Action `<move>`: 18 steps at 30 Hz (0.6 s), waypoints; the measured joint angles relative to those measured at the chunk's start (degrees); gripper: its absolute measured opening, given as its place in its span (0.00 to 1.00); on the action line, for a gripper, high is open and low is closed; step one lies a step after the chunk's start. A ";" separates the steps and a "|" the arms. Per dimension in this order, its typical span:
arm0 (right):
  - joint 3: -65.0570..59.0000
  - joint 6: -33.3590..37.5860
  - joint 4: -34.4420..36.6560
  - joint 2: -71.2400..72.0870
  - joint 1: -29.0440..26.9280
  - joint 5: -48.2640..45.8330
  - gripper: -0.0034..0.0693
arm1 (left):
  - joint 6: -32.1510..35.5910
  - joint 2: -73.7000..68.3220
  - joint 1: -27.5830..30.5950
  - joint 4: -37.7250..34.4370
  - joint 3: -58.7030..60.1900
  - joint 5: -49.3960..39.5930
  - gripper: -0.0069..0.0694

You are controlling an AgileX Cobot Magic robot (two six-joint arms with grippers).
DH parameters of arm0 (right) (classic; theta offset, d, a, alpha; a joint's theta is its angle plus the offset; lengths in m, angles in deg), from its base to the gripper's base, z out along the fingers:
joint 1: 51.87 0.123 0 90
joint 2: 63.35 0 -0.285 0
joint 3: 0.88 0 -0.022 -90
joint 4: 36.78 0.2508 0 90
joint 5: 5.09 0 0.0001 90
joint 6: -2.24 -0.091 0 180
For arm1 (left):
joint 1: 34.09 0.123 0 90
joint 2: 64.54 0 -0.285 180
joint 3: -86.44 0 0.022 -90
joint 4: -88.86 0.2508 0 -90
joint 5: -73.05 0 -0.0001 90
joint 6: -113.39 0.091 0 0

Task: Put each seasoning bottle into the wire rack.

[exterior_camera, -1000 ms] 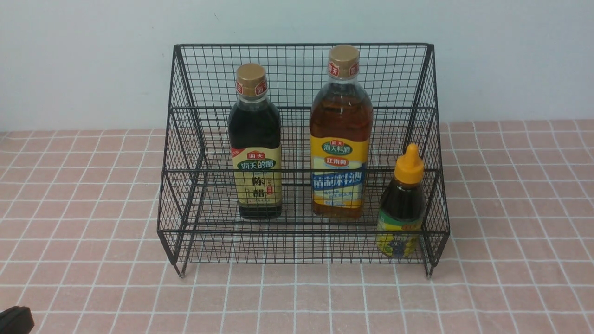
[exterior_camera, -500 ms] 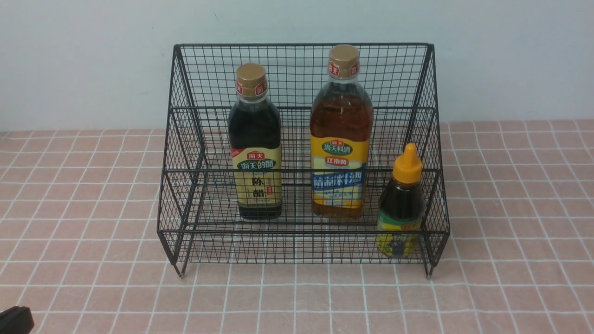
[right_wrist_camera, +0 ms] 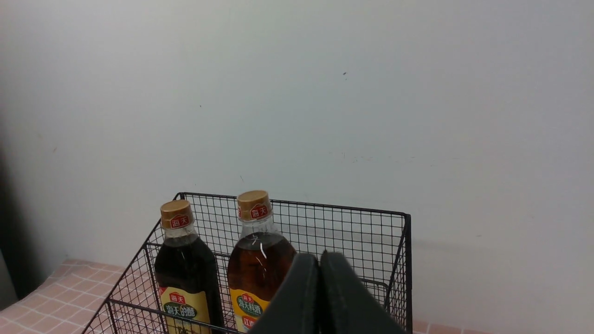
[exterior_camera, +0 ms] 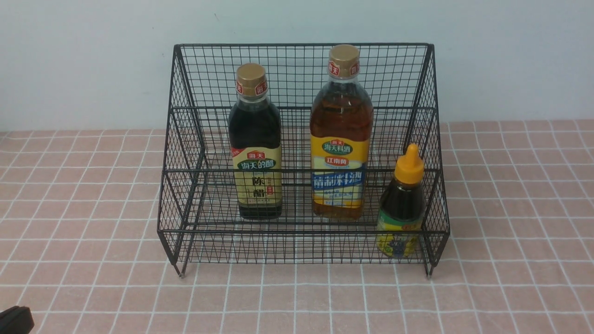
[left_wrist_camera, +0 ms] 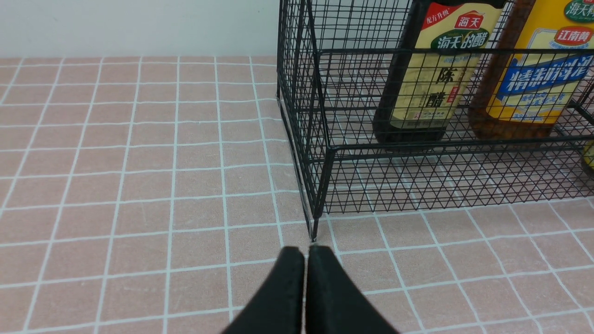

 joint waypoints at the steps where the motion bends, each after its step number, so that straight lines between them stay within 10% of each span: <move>1: -0.01 0.00 0.00 0.00 0.00 0.00 0.03 | 0.00 0.00 0.00 0.00 0.00 0.00 0.08; 8: -0.48 0.24 -3.49 0.75 -2.36 0.00 0.03 | 0.00 0.00 0.00 0.00 0.00 0.00 0.08; 18: -21.61 0.24 -7.66 11.43 -20.62 4.49 0.03 | 0.00 0.00 0.00 0.00 0.00 0.00 0.08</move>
